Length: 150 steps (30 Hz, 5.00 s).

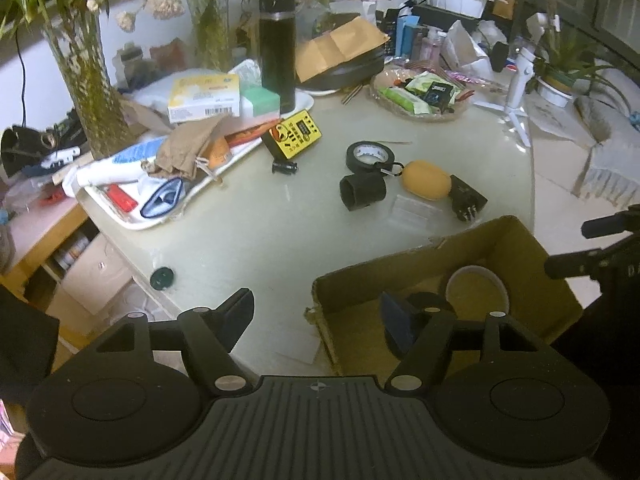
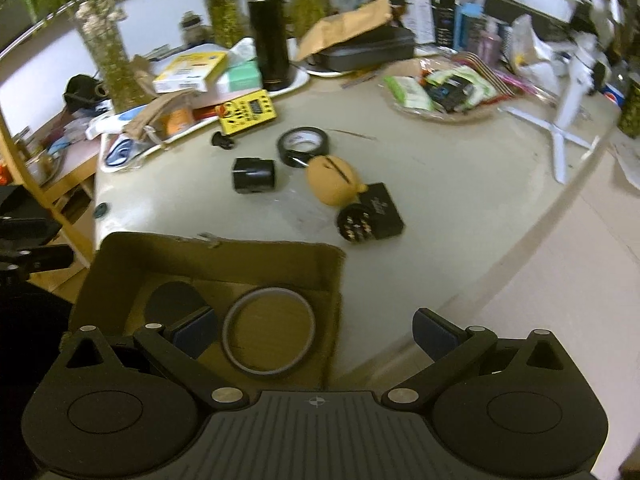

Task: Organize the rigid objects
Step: 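Lower the disc into the box with the right gripper while the left gripper drops the cylinder in, then grasp the black multi-pin connector with the right gripper, then grasp the black rubber tube with the left gripper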

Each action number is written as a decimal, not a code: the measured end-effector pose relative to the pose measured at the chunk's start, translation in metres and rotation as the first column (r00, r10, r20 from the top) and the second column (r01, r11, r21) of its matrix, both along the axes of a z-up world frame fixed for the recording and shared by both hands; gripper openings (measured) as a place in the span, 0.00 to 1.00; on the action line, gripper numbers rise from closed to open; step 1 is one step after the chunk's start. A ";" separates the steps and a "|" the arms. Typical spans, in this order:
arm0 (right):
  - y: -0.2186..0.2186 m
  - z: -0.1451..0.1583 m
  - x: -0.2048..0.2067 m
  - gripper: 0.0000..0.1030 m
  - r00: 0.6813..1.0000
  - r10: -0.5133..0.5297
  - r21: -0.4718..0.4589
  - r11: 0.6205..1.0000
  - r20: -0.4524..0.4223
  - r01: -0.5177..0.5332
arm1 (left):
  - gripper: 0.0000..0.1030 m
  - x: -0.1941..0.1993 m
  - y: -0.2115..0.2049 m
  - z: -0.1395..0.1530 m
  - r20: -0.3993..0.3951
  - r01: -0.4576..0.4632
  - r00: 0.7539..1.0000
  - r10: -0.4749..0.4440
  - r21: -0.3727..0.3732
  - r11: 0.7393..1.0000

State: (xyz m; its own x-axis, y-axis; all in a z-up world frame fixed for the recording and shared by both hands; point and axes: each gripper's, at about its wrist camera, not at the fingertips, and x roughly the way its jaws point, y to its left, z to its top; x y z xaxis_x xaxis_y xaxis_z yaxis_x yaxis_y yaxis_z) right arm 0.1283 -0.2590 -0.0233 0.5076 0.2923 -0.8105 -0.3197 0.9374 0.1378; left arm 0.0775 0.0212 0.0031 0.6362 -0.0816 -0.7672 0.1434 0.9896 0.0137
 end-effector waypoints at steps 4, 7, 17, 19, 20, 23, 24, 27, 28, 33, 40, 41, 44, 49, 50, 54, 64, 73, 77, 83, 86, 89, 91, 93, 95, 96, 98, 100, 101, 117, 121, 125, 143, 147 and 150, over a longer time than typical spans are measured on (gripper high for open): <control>-0.008 -0.007 -0.001 1.00 1.000 -0.025 -0.015 1.000 0.005 0.025 | 0.67 -0.004 0.000 -0.003 0.020 0.025 0.999 -0.026 0.011 1.000; -0.014 -0.011 -0.001 1.00 0.999 -0.039 -0.016 0.999 0.001 0.039 | 0.67 -0.004 -0.001 -0.006 0.021 0.042 0.999 -0.042 0.012 0.999; -0.024 -0.013 -0.002 1.00 0.998 -0.070 0.013 0.997 -0.004 0.070 | 0.67 -0.004 0.005 -0.012 0.015 0.013 1.000 -0.013 0.000 1.000; -0.023 -0.014 -0.001 1.00 0.998 -0.070 0.012 0.997 -0.007 0.070 | 0.67 -0.004 0.006 -0.011 0.017 0.009 1.000 -0.009 -0.004 1.000; -0.023 -0.014 -0.001 1.00 0.998 -0.070 0.011 0.997 -0.007 0.070 | 0.67 -0.005 0.007 -0.011 0.017 0.008 1.000 -0.008 -0.006 1.000; -0.022 -0.014 0.000 1.00 0.998 -0.069 0.012 0.998 -0.004 0.069 | 0.67 -0.005 0.007 -0.011 0.018 0.008 1.000 -0.008 -0.007 1.000; -0.022 -0.014 0.000 1.00 0.998 -0.069 0.011 0.998 -0.003 0.069 | 0.67 -0.005 0.007 -0.011 0.017 0.008 1.000 -0.008 -0.007 1.000; -0.021 -0.013 0.002 1.00 0.998 -0.070 0.011 0.997 0.000 0.070 | 0.67 -0.005 0.007 -0.011 0.018 0.011 1.000 -0.011 -0.010 1.000; -0.021 -0.013 0.002 1.00 0.998 -0.070 0.012 0.997 0.000 0.070 | 0.67 -0.006 0.006 -0.010 0.019 0.013 1.000 -0.013 -0.012 1.000; -0.018 -0.012 0.007 1.00 0.998 -0.063 0.014 0.998 0.008 0.063 | 0.67 -0.004 0.006 -0.010 0.015 0.015 1.000 -0.015 -0.022 1.000; -0.014 -0.010 0.025 1.00 0.998 -0.068 0.024 0.997 0.017 0.068 | 0.67 0.005 0.005 -0.009 0.017 0.031 0.999 -0.031 -0.025 0.999; -0.013 -0.010 0.028 1.00 0.997 -0.072 0.027 0.997 0.019 0.072 | 0.67 0.007 0.004 -0.009 0.017 0.033 0.999 -0.033 -0.026 0.999; -0.011 -0.013 0.037 0.99 0.997 -0.079 0.042 0.996 0.020 0.078 | 0.67 0.013 0.003 -0.010 0.020 0.039 0.999 -0.039 -0.033 0.999; -0.003 -0.018 0.054 0.91 0.997 -0.068 0.047 0.997 0.030 0.067 | 0.67 0.025 0.002 -0.013 0.019 0.045 0.999 -0.044 -0.040 0.998; -0.001 -0.019 0.057 0.91 0.997 -0.064 0.047 0.997 0.032 0.063 | 0.67 0.027 0.002 -0.015 0.018 0.046 0.999 -0.045 -0.041 0.998; 0.003 -0.025 0.071 0.83 0.998 -0.045 0.040 0.998 0.046 0.043 | 0.67 0.036 0.001 -0.019 0.013 0.055 0.998 -0.054 -0.051 0.997; 0.015 -0.051 0.107 0.66 0.999 -0.010 -0.013 1.000 0.052 0.011 | 0.67 0.049 0.001 -0.028 0.005 0.056 0.998 -0.056 -0.082 0.995; 0.027 -0.069 0.124 0.56 0.999 0.027 -0.042 0.999 0.042 -0.025 | 0.67 0.054 0.003 -0.030 0.000 0.045 0.999 -0.046 -0.093 0.995; 0.031 -0.078 0.128 0.42 0.999 0.028 -0.067 0.997 0.025 -0.026 | 0.67 0.058 0.002 -0.030 0.001 0.042 0.999 -0.042 -0.091 0.995; 0.030 -0.079 0.128 0.41 1.000 0.018 -0.060 0.998 0.021 -0.017 | 0.67 0.062 0.000 -0.031 0.005 0.044 0.999 -0.044 -0.088 0.995; 0.025 -0.076 0.126 0.41 1.000 0.003 -0.045 0.999 0.025 -0.002 | 0.67 0.063 -0.002 -0.030 0.010 0.049 0.999 -0.048 -0.085 0.995; 0.021 -0.070 0.123 0.40 0.999 -0.004 -0.015 1.000 0.035 0.005 | 0.67 0.064 -0.003 -0.030 0.012 0.052 0.999 -0.051 -0.081 0.995; 0.018 -0.063 0.121 0.40 0.999 -0.010 0.004 1.000 0.046 0.010 | 0.67 0.065 -0.004 -0.029 0.014 0.053 0.999 -0.052 -0.080 0.995; 0.014 -0.056 0.118 0.40 0.998 -0.014 0.027 1.000 0.055 0.013 | 0.67 0.067 -0.006 -0.029 0.014 0.050 0.999 -0.049 -0.079 0.996; 0.010 -0.050 0.115 0.40 0.998 -0.021 0.044 0.999 0.061 0.018 | 0.67 0.070 -0.007 -0.028 0.013 0.051 0.999 -0.050 -0.087 0.995; 0.009 -0.046 0.114 0.40 0.998 -0.023 0.052 0.998 0.063 0.020 | 0.67 0.071 -0.007 -0.027 0.013 0.050 0.999 -0.049 -0.089 0.995; 0.005 -0.041 0.111 0.40 0.997 -0.027 0.065 0.998 0.067 0.022 | 0.67 0.075 -0.009 -0.026 0.016 0.048 0.999 -0.047 -0.092 0.995; 0.001 -0.037 0.108 0.40 0.997 -0.029 0.076 0.997 0.067 0.024 | 0.67 0.079 -0.010 -0.025 0.018 0.044 0.999 -0.042 -0.094 0.995; 0.000 -0.035 0.106 0.40 0.997 -0.030 0.081 0.996 0.067 0.025 | 0.67 0.081 -0.011 -0.025 0.017 0.042 0.999 -0.041 -0.095 0.995; -0.036 -0.023 0.084 0.41 0.996 -0.058 0.080 0.995 0.067 0.052 | 0.67 0.121 -0.044 -0.032 -0.023 -0.015 1.000 0.013 -0.097 0.995; -0.042 -0.022 0.078 0.41 0.996 -0.062 0.089 0.994 0.070 0.056 | 0.67 0.129 -0.053 -0.036 -0.030 -0.040 0.999 0.038 -0.072 0.997; -0.043 -0.020 0.073 0.41 0.995 -0.062 0.093 0.994 0.075 0.055 | 0.67 0.140 -0.065 -0.043 -0.037 -0.085 0.996 0.084 -0.025 0.996; -0.049 -0.016 0.061 0.41 0.995 -0.051 0.102 0.994 0.087 0.043 | 0.67 0.197 -0.101 -0.082 -0.104 -0.288 0.950 0.295 0.082 0.954; -0.049 -0.016 0.061 0.41 0.995 -0.051 0.095 0.995 0.085 0.043 | 0.66 0.205 -0.100 -0.089 -0.126 -0.316 0.937 0.327 0.099 0.944; -0.047 -0.016 0.060 0.41 0.995 -0.049 0.083 0.996 0.088 0.041 | 0.43 0.207 -0.098 -0.089 -0.144 -0.312 0.935 0.323 0.093 0.946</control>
State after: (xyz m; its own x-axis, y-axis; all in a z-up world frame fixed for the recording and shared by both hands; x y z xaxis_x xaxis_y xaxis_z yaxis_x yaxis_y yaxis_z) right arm 0.1884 -0.3058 -0.0397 0.5913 0.3307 -0.7355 -0.2920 0.9380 0.1870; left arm 0.2845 -0.0767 -0.0861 0.4928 0.1605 -0.8552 -0.1723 0.9814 0.0849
